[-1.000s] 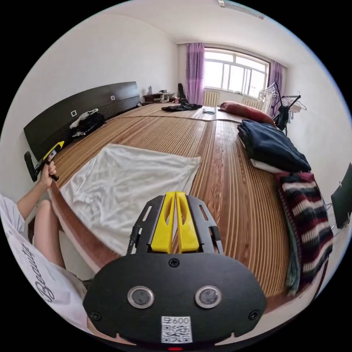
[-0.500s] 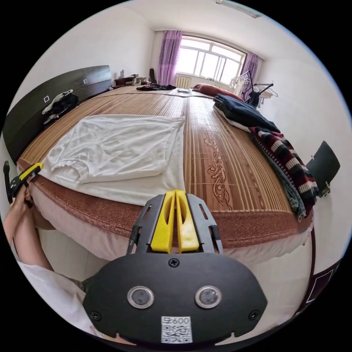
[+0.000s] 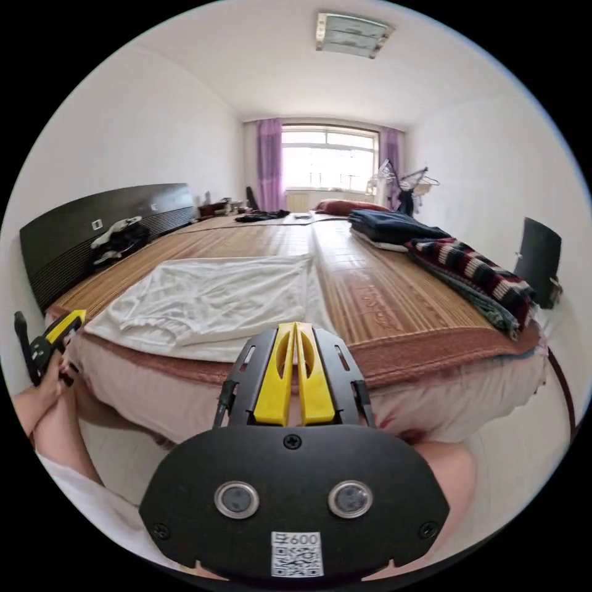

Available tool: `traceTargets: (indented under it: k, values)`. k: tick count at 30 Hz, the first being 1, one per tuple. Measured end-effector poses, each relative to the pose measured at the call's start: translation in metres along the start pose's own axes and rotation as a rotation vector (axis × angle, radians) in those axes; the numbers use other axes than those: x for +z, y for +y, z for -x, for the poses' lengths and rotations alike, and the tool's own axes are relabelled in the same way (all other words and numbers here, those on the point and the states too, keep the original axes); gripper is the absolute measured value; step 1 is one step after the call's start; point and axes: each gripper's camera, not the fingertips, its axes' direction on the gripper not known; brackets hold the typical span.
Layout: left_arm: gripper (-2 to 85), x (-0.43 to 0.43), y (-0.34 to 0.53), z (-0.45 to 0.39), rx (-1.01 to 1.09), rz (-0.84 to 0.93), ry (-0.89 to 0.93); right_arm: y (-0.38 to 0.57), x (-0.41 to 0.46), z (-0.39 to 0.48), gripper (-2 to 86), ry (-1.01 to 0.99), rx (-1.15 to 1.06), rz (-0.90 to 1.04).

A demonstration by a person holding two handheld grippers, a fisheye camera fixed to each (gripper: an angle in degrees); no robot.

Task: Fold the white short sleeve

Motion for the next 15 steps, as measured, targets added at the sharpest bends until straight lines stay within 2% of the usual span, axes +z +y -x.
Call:
traceTargets:
  k: [3, 5, 8, 15]
  values:
    - [0.5, -0.008, 0.010, -0.031, 0.049, -0.015, 0.123, 0.009, 0.013, 0.030, -0.9, -0.105, -0.023, 0.128]
    - [0.5, 0.000, 0.013, -0.045, 0.020, 0.061, 0.123, 0.022, 0.006, 0.043, -0.9, -0.058, -0.008, 0.077]
    - [0.5, -0.004, 0.018, -0.047, -0.099, 0.052, 0.165, 0.028, -0.004, 0.050, -0.9, -0.041, 0.017, 0.051]
    - [0.4, -0.007, 0.025, -0.049, -0.224, 0.057, 0.289, 0.044, -0.029, 0.048, -0.9, -0.095, 0.028, -0.029]
